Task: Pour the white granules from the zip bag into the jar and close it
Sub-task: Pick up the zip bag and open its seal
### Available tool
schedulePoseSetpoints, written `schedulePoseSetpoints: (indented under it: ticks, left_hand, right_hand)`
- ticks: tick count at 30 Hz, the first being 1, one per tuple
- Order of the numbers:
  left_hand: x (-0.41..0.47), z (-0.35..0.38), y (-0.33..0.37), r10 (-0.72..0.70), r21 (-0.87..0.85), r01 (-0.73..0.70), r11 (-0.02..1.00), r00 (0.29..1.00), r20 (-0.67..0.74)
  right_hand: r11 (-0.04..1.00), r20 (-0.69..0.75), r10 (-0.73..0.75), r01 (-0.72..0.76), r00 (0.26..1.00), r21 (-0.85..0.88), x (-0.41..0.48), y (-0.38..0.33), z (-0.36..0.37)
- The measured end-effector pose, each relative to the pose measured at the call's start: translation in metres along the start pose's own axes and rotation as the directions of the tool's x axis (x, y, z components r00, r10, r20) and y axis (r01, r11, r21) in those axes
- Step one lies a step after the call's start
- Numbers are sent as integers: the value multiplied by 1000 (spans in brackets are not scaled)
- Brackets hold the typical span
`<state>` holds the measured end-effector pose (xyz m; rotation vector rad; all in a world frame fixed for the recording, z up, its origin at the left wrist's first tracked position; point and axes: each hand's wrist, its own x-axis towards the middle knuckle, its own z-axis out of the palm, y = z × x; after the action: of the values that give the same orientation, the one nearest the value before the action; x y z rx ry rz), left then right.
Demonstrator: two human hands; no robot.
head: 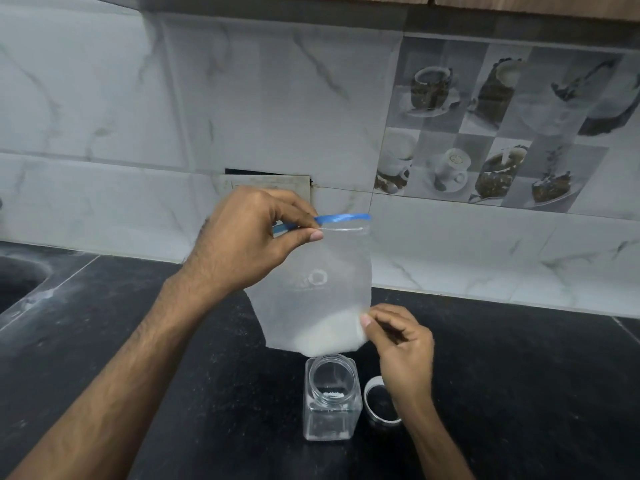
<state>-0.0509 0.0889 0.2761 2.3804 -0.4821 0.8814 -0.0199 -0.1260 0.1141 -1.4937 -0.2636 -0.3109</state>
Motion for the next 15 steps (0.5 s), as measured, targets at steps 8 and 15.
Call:
schedulePoseSetpoints:
  ticks: [8, 15]
  left_hand:
    - [-17, 3, -13, -79, -94, 74, 993, 995, -52]
    - [-26, 7, -15, -118, -149, 98, 984, 985, -126]
  right_hand:
    - [970, -21, -132, 125, 991, -208, 25, -25, -19]
    - [947, -4, -201, 193, 980, -256, 31, -43, -27]
